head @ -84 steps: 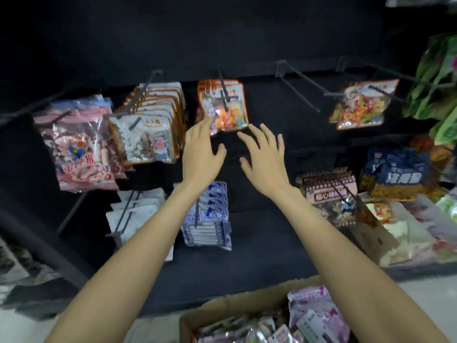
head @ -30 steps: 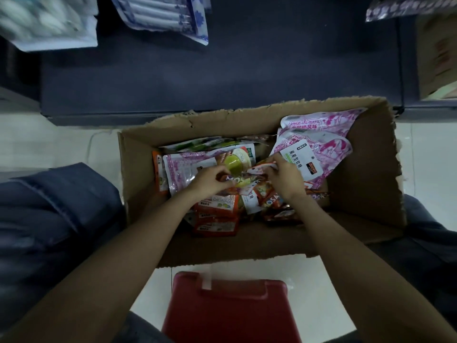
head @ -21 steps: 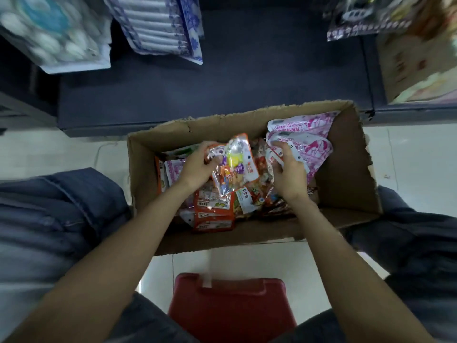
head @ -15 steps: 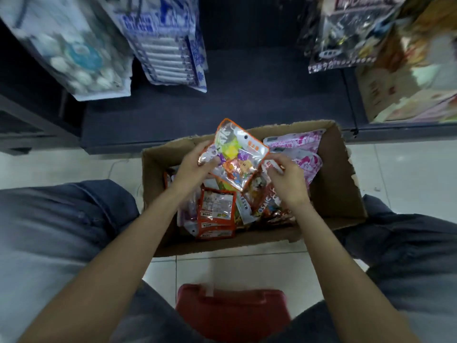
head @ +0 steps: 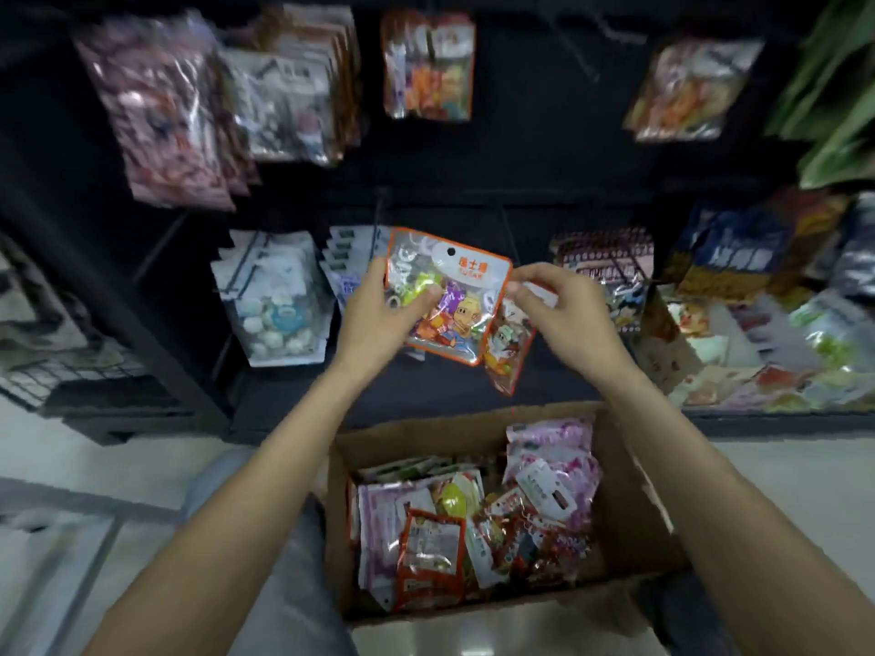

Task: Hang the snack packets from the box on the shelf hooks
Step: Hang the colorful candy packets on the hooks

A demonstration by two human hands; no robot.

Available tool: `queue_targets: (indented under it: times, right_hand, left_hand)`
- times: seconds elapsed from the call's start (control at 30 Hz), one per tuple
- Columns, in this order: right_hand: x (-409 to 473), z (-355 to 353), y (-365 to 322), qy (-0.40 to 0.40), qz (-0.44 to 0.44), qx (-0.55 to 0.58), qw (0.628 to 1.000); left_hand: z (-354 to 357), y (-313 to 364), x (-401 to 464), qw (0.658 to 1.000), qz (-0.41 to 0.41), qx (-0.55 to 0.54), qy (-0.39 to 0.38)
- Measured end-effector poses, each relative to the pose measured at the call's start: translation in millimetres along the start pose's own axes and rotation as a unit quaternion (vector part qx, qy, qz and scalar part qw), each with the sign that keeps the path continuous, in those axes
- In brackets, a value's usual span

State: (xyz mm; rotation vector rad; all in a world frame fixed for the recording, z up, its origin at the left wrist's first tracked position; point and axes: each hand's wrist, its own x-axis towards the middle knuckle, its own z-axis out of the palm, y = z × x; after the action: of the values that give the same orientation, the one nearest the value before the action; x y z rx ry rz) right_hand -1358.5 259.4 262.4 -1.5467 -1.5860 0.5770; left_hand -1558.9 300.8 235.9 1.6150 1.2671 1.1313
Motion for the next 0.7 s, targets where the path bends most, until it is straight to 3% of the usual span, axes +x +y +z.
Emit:
queue_targets:
  times: [0.23,0.37,0.7]
  right_hand:
    - [90.2,-6.8,-58.5,0.128,-0.042,0.000,0.991]
    - [133.6,-12.7,-71.2,0.155,-0.017,0.002,0.988]
    - [190.3,-12.8,-79.8,0.179,-0.009,-0.053,0.982]
  left_hand:
    - [-30.0,53.6,74.4,0.987,0.122,0.048,0.092]
    - [-36.2,68.0,107.8,0.968,0.220,0.082,0.091]
    - [-36.7,74.6,166.5,0.959,0.214,0.165,0.087]
